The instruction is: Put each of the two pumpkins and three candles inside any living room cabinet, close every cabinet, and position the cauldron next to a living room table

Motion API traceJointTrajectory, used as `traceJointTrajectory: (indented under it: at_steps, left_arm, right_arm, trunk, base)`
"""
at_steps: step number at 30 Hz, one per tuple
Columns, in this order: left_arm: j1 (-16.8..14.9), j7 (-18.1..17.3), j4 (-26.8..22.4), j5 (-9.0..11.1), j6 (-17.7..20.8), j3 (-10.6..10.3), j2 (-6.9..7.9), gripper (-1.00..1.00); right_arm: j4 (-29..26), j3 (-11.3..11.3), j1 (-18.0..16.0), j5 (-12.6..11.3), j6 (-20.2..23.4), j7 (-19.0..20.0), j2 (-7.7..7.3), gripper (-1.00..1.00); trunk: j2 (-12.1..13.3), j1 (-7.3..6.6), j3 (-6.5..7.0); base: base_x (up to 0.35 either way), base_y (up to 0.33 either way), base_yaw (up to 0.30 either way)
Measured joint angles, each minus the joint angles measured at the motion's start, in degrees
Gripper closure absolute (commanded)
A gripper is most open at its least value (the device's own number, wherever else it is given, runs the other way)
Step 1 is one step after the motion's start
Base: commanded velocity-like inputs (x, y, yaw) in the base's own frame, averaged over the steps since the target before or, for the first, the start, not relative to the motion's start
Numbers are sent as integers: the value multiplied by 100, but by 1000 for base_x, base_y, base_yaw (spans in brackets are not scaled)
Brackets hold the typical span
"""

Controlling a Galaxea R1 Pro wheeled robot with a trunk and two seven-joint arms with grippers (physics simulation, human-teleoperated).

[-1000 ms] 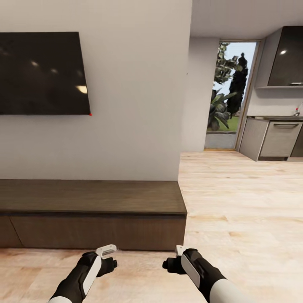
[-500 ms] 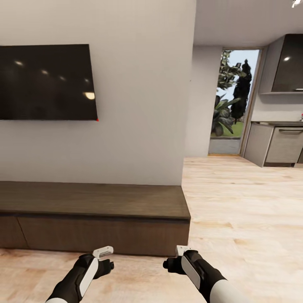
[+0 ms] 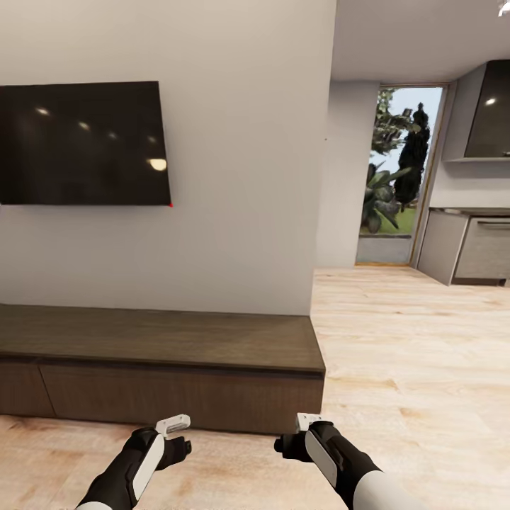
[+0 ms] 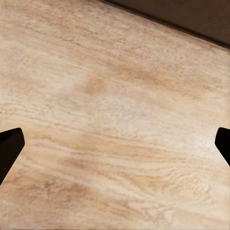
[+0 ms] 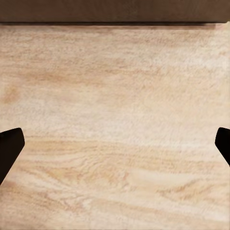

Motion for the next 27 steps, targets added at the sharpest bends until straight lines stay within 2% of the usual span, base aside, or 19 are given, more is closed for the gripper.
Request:
traceJointTrajectory:
  at_steps: [3, 27]
  left_arm:
    - [0, -3, 0, 1, 0, -3, 0, -100]
    - [8, -4, 27, 0, -1, 1, 4, -100]
  right_arm:
    - [0, 0, 0, 0, 0, 3, 0, -100]
    - [8, 0, 0, -10, 1, 9, 0, -100]
  trunk:
    - [30, -17, -9]
    - [993, -544, 197]
  base:
    - [0, 0, 66]
    - [0, 0, 12]
